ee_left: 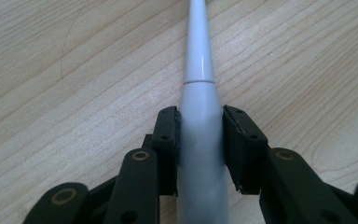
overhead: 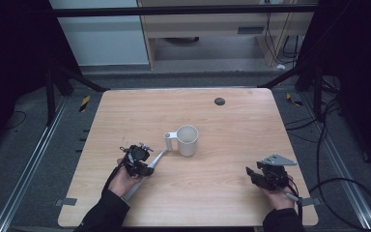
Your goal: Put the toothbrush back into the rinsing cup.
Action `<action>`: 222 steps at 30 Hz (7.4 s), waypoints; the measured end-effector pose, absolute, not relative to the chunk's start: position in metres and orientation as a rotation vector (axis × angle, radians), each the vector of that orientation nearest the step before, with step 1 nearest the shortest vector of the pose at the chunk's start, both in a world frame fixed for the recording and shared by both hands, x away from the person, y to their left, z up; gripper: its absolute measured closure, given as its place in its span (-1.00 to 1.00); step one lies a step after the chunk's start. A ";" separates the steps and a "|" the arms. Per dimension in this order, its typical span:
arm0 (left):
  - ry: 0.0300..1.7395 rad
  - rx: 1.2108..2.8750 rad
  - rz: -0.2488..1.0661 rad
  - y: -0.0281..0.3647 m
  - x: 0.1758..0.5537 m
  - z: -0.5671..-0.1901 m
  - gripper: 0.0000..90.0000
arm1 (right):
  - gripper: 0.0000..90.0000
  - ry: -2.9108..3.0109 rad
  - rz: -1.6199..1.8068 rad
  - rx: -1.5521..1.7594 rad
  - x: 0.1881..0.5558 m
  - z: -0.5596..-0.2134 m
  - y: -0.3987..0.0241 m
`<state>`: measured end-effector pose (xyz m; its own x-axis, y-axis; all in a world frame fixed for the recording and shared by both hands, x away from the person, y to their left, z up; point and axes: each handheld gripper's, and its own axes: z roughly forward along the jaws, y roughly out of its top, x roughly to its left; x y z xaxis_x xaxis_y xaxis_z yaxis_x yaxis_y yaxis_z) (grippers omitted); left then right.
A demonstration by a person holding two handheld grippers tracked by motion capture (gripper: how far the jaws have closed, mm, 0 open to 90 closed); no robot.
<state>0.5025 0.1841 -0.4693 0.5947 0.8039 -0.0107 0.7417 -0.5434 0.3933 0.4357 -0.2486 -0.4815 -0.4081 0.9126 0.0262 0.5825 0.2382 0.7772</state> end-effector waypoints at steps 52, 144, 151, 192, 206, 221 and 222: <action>1.070 1.849 0.586 0.221 0.490 -0.344 0.48 | 0.04 2.055 1.018 1.354 0.436 -0.482 -0.250; 0.896 1.867 0.477 0.080 0.568 -0.402 0.48 | 0.06 2.060 1.039 1.370 0.437 -0.484 -0.252; 0.901 1.893 0.465 0.078 0.569 -0.411 0.48 | 0.06 2.061 1.037 1.369 0.437 -0.484 -0.252; 0.865 1.999 0.580 0.129 0.523 -0.389 -0.17 | -0.07 2.037 1.028 1.364 0.435 -0.483 -0.252; 0.922 2.039 0.580 0.168 0.498 -0.415 -0.30 | -0.15 2.030 1.024 1.369 0.435 -0.485 -0.252; 1.050 2.042 0.626 0.218 0.476 -0.438 -0.39 | -0.22 2.022 1.014 1.371 0.433 -0.485 -0.252; 1.050 2.042 0.626 0.218 0.476 -0.438 -0.40 | -0.23 2.019 1.011 1.364 0.434 -0.485 -0.253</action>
